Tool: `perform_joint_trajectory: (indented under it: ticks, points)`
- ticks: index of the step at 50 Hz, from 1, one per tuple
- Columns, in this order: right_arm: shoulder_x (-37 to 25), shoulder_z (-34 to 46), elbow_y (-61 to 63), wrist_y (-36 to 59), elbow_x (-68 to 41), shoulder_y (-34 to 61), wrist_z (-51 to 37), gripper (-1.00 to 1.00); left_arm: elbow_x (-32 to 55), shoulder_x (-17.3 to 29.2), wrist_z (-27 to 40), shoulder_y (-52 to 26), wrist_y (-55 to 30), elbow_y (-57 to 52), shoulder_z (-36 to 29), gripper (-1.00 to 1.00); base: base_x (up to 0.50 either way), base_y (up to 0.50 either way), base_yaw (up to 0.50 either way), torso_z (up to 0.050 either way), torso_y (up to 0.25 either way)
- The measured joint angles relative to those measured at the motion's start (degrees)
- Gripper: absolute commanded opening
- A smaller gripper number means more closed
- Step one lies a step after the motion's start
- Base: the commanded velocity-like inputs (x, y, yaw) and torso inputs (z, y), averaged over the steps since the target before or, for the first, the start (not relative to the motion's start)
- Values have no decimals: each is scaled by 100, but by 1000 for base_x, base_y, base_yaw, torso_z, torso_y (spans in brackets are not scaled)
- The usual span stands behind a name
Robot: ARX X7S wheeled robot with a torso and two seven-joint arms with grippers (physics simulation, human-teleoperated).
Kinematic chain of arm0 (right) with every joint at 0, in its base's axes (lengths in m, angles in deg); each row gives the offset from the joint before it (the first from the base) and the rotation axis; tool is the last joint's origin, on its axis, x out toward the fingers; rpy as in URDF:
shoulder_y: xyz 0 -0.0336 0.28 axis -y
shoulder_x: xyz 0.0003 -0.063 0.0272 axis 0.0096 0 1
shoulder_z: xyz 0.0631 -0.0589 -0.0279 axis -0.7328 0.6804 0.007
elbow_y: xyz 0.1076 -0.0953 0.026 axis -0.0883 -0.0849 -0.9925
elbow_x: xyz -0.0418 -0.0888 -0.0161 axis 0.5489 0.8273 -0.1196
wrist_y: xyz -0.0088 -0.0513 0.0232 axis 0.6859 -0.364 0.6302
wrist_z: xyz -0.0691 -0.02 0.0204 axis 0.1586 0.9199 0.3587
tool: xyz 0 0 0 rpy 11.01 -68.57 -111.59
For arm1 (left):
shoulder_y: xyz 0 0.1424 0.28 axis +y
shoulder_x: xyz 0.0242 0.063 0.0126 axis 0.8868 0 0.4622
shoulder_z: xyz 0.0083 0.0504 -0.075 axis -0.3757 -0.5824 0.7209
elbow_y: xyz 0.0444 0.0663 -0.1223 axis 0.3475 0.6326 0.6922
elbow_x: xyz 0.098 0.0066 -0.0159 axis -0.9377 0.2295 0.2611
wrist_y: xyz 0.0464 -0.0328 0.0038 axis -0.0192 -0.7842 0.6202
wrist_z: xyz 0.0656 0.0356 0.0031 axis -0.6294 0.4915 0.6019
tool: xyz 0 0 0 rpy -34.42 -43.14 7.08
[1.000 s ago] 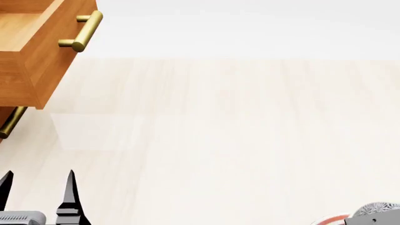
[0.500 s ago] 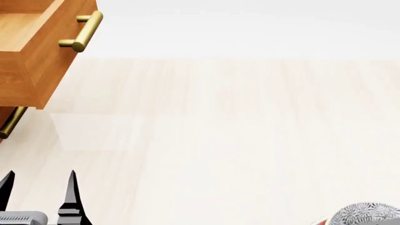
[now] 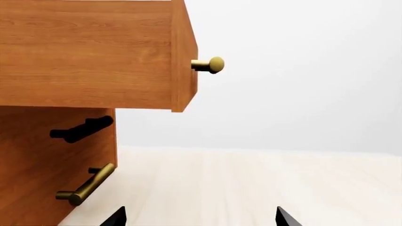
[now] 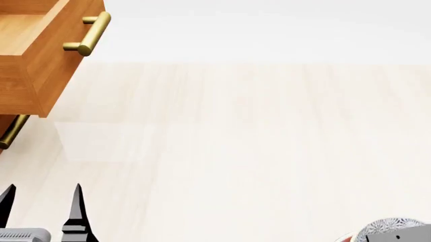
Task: Put the bowl on the plate.
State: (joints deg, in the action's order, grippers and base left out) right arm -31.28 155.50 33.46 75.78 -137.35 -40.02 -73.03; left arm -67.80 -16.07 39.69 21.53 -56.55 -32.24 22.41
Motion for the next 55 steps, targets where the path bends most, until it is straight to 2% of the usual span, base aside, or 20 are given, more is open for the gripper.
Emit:
perform_joint_trajectory:
  ticks: [55]
  points:
    - [-185,-802,1631,260,204,1030,-854,100,53,52,76,9,24,-30,-47,100,0,0,0,0,0]
